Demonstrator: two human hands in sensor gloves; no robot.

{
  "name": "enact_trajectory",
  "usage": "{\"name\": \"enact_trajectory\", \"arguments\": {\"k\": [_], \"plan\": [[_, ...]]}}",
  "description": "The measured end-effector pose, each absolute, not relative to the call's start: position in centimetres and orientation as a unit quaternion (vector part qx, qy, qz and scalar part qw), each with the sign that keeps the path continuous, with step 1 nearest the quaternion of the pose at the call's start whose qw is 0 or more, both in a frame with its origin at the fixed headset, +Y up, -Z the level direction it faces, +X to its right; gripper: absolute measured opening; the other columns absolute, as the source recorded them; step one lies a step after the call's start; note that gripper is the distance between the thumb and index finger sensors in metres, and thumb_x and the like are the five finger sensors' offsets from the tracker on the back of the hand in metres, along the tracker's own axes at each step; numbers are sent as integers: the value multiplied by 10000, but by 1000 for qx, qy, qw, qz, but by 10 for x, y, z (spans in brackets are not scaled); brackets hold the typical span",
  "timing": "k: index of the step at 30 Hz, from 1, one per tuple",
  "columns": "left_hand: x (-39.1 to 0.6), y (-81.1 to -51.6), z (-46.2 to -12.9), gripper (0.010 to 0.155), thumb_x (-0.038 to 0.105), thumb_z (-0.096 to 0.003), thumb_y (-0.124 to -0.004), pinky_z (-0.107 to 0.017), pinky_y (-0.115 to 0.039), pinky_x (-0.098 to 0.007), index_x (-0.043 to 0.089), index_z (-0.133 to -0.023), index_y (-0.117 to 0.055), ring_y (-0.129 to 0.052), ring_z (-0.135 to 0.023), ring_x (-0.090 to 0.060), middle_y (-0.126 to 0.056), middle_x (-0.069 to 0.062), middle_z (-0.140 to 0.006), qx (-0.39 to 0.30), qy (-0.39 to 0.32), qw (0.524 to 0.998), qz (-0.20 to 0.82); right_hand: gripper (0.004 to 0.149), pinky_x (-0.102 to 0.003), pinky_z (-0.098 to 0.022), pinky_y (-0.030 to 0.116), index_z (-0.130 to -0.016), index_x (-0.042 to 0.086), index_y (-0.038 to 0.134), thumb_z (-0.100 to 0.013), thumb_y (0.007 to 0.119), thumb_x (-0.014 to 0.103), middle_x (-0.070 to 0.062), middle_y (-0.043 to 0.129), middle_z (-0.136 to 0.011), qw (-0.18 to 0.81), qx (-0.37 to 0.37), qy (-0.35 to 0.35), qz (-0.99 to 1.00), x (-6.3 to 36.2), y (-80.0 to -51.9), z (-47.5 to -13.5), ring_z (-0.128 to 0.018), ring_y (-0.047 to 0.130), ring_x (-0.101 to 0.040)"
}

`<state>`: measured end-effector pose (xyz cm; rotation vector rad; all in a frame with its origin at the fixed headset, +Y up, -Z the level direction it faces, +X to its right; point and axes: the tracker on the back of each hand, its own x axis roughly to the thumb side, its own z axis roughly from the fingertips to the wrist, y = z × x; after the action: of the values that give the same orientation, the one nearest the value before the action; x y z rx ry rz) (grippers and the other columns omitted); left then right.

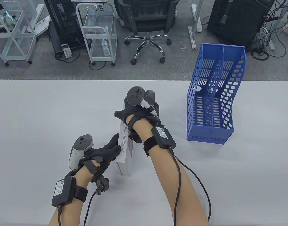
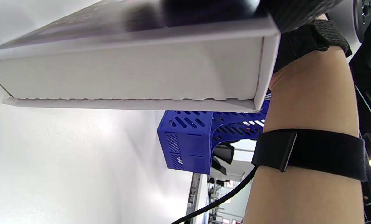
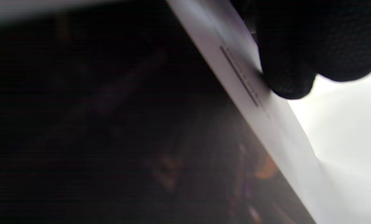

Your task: Insert the book into the document holder

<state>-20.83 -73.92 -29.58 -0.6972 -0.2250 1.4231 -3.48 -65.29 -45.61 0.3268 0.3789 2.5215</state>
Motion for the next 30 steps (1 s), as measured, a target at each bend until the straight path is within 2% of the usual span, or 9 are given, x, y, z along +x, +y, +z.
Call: {"name": "enact_trajectory", "arguments": {"k": [4, 8, 11, 13, 18, 20, 24, 30], "plan": [[-205, -737, -295, 799, 611, -445, -643, -756, -361, -626, 311, -1065, -238, -293, -1138, -346, -198, 2, -1168, -312, -101, 706, 628, 898, -442, -169, 934, -925, 7, 397, -362, 882, 512, -317, 495, -943, 329, 97, 180, 922, -23, -657, -461, -356, 1065, -495], [-207, -735, -293, 793, 629, -437, -617, -754, -364, -623, 308, -1071, -263, -299, -1134, -348, -209, -5, -1167, -293, -84, 724, 619, 864, -430, -170, 923, -908, -12, 428, -364, 887, 480, -320, 524, -921, 339, 109, 163, 920, -17, -656, -459, -335, 1059, -493], [-217, -732, -294, 785, 625, -436, -616, -752, -370, -623, 300, -1073, -292, -314, -1131, -353, -236, -12, -1167, -261, -52, 765, 586, 852, -436, -179, 924, -902, -14, 441, -364, 893, 467, -317, 540, -912, 371, 132, 137, 909, -11, -650, -449, -339, 1054, -499], [-223, -731, -294, 785, 628, -436, -618, -752, -370, -620, 301, -1073, -295, -314, -1130, -349, -238, -12, -1168, -250, -38, 775, 580, 845, -440, -192, 920, -898, -14, 439, -366, 894, 459, -314, 535, -912, 392, 146, 120, 900, -5, -643, -441, -358, 1046, -503], [-233, -731, -294, 797, 640, -431, -628, -750, -377, -619, 296, -1074, -306, -325, -1127, -353, -248, -18, -1166, -235, -17, 792, 563, 825, -438, -223, 911, -894, 2, 440, -364, 907, 429, -296, 515, -923, 423, 194, 30, 885, 19, -612, -407, -401, 1034, -487], [-234, -730, -295, 797, 640, -431, -628, -751, -377, -618, 296, -1074, -305, -324, -1127, -353, -247, -17, -1166, -231, -13, 794, 562, 818, -439, -229, 913, -891, 11, 446, -360, 918, 415, -286, 512, -928, 419, 210, -28, 883, 28, -600, -390, -413, 1033, -486], [-233, -729, -294, 799, 641, -431, -630, -751, -374, -618, 297, -1074, -305, -319, -1127, -353, -242, -17, -1166, -224, -13, 809, 543, 807, -435, -244, 913, -888, 27, 461, -354, 924, 416, -272, 514, -935, 352, 266, -188, 877, 49, -576, -348, -431, 1032, -475], [-225, -726, -293, 800, 643, -429, -631, -752, -369, -617, 300, -1073, -304, -313, -1127, -353, -234, -13, -1165, -217, -10, 837, 502, 805, -435, -250, 914, -880, 21, 467, -347, 931, 407, -280, 504, -933, 314, 285, -260, 867, 86, -564, -303, -437, 1029, -475]]}}
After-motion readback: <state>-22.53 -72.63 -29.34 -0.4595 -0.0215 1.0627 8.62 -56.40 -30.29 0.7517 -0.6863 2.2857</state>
